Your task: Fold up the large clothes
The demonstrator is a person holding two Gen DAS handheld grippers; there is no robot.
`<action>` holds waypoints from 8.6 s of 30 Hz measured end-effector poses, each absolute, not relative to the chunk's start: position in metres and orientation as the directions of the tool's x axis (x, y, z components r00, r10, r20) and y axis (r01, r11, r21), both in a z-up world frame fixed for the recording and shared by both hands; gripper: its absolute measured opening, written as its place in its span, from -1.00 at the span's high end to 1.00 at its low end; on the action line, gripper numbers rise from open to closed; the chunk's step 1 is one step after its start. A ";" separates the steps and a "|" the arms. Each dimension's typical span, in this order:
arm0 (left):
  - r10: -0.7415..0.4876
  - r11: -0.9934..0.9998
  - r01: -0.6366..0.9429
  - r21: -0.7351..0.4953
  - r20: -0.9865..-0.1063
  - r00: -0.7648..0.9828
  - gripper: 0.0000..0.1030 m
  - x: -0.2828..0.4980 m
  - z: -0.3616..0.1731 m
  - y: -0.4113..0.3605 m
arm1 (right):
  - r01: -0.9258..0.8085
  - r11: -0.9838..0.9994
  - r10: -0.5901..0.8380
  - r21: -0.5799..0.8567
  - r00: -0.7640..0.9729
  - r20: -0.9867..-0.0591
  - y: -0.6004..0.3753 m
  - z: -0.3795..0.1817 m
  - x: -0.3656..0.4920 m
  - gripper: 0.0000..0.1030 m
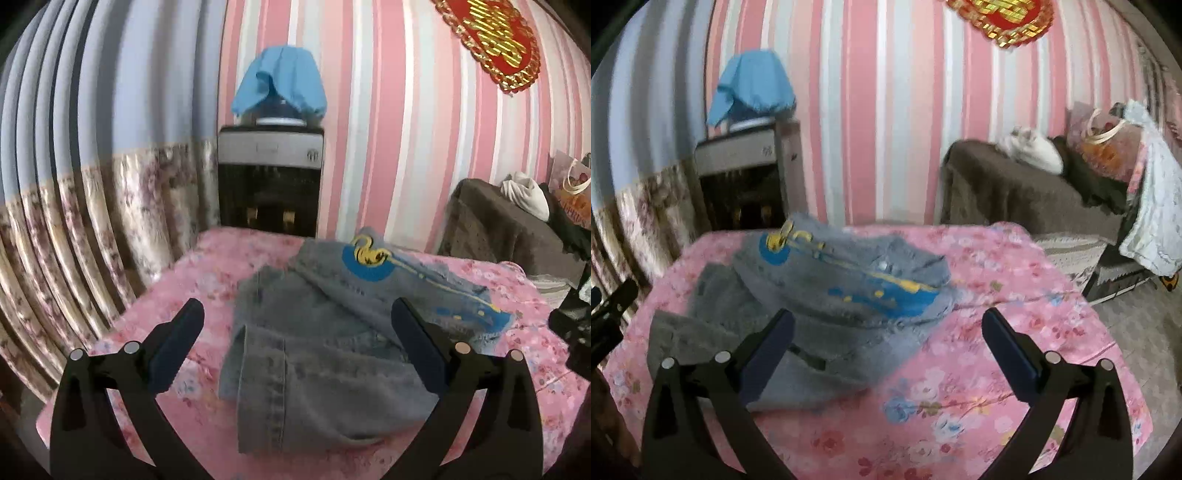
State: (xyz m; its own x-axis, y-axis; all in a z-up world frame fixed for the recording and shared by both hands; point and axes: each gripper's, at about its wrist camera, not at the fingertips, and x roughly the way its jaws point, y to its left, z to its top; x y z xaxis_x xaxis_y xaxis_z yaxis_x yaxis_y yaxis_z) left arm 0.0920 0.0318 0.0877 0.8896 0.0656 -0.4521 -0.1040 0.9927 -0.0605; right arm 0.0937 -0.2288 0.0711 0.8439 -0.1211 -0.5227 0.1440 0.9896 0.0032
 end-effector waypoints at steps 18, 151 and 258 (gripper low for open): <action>0.094 0.995 -0.099 0.017 -0.485 0.869 -0.94 0.111 0.046 0.016 | 0.144 0.988 -0.147 -0.053 0.784 -0.603 -0.218 0.045 0.117 -0.97; -0.445 0.891 0.371 -0.260 -0.349 0.824 -0.58 0.081 0.052 -0.252 | 0.253 0.961 -0.275 -0.113 0.820 -0.502 -0.463 0.035 0.232 -0.47; -0.126 0.988 0.153 0.011 -0.512 0.850 -0.84 0.194 0.070 -0.002 | -0.060 0.963 -0.105 -0.263 0.813 -0.572 -0.426 0.089 -0.018 -0.72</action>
